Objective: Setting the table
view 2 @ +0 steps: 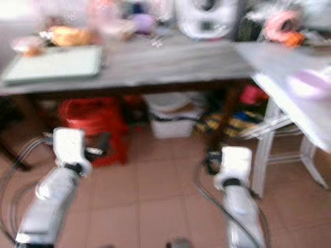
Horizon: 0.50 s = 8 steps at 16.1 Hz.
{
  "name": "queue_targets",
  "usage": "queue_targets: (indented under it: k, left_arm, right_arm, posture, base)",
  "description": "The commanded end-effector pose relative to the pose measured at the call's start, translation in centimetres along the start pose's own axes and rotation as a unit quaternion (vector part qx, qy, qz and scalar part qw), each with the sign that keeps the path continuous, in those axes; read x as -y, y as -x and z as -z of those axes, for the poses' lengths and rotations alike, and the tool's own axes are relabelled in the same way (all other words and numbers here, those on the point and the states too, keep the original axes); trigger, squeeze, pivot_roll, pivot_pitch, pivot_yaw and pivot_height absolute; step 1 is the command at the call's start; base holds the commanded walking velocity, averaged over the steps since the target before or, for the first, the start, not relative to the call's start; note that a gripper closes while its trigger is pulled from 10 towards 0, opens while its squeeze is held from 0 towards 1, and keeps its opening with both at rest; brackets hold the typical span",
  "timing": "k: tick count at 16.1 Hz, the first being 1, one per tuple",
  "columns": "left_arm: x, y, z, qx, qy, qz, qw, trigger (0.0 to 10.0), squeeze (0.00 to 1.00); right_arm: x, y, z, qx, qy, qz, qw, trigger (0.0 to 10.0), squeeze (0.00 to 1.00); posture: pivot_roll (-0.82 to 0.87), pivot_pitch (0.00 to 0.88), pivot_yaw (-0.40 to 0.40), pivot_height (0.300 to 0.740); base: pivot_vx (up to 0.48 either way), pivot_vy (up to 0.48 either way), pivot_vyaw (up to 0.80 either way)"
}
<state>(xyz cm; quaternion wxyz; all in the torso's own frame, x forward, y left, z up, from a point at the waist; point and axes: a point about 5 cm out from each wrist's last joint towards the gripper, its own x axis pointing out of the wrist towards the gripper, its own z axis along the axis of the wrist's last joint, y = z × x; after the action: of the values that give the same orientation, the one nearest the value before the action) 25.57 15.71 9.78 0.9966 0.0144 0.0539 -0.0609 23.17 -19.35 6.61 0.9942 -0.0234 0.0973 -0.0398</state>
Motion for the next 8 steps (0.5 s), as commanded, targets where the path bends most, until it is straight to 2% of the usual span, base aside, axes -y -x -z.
queue_targets:
  k: [1, 3, 7, 8]
  left_arm:
    - [0.4, -0.08, -0.21, 0.007, -0.002, 0.007, 1.0, 10.0, 0.0]
    - [0.21, -0.06, -0.26, 0.008, -0.005, -0.006, 1.0, 10.0, 0.0]
    - [0.07, -0.24, -0.61, 0.012, 0.005, -0.006, 1.0, 10.0, 0.0]
    - [0.17, -0.53, -0.85, 0.016, 0.004, -0.002, 1.0, 10.0, 0.0]
  right_arm:
    - [0.29, -0.15, -0.49, 0.011, 0.0, 0.0, 1.0, 10.0, 0.0]
    - [0.31, -0.13, -0.55, 0.012, 0.0, -0.001, 1.0, 10.0, 0.0]
    - [0.45, -0.05, -0.77, 0.013, 0.006, 0.002, 1.0, 10.0, 0.0]
    - [0.07, -0.27, -0.92, 0.016, 0.011, -0.011, 1.0, 10.0, 0.0]
  posture:
    - [-0.03, 0.0, 0.021, 0.74]
    - [-0.03, 0.0, 0.021, 0.74]
    - [-0.03, 0.0, 0.02, 0.74]
    - [-0.03, 0.0, 0.023, 0.74]
  base:
    - [0.0, 0.0, 0.0]
    - [0.0, -0.306, 0.0]
    - [0.0, -0.464, 0.0]
    - [0.0, -0.472, 0.0]
